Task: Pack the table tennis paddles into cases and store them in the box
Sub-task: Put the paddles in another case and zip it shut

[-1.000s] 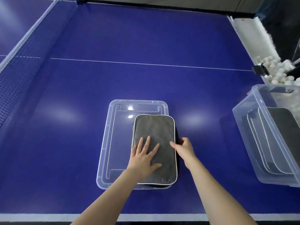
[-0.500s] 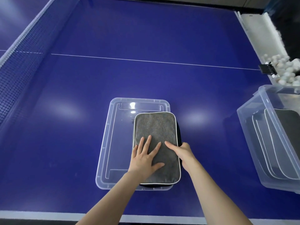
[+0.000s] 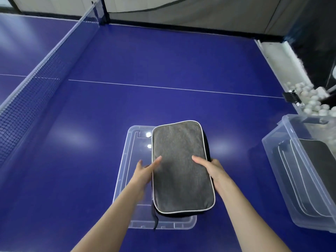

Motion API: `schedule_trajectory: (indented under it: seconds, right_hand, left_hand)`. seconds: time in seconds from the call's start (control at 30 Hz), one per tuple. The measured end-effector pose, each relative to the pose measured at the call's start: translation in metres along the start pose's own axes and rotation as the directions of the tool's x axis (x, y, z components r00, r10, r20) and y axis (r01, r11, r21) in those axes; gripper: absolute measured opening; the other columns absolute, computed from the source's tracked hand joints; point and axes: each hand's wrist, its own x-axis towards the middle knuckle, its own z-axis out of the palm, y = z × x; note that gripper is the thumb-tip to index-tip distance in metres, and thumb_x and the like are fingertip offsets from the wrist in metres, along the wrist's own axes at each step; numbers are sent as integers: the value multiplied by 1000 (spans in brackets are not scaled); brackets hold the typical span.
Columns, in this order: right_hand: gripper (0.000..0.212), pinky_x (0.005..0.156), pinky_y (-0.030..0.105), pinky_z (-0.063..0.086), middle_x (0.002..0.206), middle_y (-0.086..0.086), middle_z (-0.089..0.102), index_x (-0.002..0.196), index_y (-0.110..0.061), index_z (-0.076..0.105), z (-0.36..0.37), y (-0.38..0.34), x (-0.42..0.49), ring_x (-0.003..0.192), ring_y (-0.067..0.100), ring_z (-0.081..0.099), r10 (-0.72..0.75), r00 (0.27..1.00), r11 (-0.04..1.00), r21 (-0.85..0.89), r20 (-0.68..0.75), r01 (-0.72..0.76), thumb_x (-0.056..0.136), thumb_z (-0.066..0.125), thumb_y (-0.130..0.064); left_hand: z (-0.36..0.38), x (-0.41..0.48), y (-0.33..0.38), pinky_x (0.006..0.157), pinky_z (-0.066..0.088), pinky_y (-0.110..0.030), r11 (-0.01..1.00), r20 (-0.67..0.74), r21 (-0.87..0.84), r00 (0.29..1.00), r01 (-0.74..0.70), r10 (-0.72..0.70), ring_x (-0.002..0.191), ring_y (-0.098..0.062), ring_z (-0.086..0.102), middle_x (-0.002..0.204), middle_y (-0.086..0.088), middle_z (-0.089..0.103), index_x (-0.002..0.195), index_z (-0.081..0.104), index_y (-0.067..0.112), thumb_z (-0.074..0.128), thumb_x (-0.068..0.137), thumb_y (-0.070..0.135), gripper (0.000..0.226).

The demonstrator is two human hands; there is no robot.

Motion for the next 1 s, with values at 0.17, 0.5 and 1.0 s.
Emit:
schedule_trajectory:
  seconds: [0.17, 0.5, 1.0]
  right_hand:
    - [48, 64, 31, 56, 84, 8, 76, 93, -10, 69, 12, -27, -20, 78, 24, 74, -108, 993, 994, 0, 47, 108, 55, 85, -34]
    - [29, 58, 21, 55, 86, 2, 76, 93, -13, 71, 32, -78, -39, 78, 16, 73, -227, 963, 958, -141, 147, 248, 71, 79, -29]
    - [27, 75, 23, 45, 92, -2, 58, 110, -25, 65, 76, -136, -59, 81, 15, 56, -809, 582, 463, -522, 81, 716, 84, 69, -30]
  left_hand:
    - [-4, -12, 32, 71, 59, -34, 986, 272, -155, 962, 61, -16, 95, -27, 71, 106, -13, 73, 119, 61, 6, 80, 62, 37, 68]
    - [-11, -34, 63, 59, 58, -32, 955, 200, -293, 975, -34, 96, 85, -27, 73, 99, -13, 75, 114, 63, 5, 85, 53, 25, 68]
    - [-30, -47, 76, 68, 58, -35, 855, -143, 175, 847, -488, 512, 76, -15, 70, 82, 7, 72, 88, 63, 27, 92, 47, 35, 51]
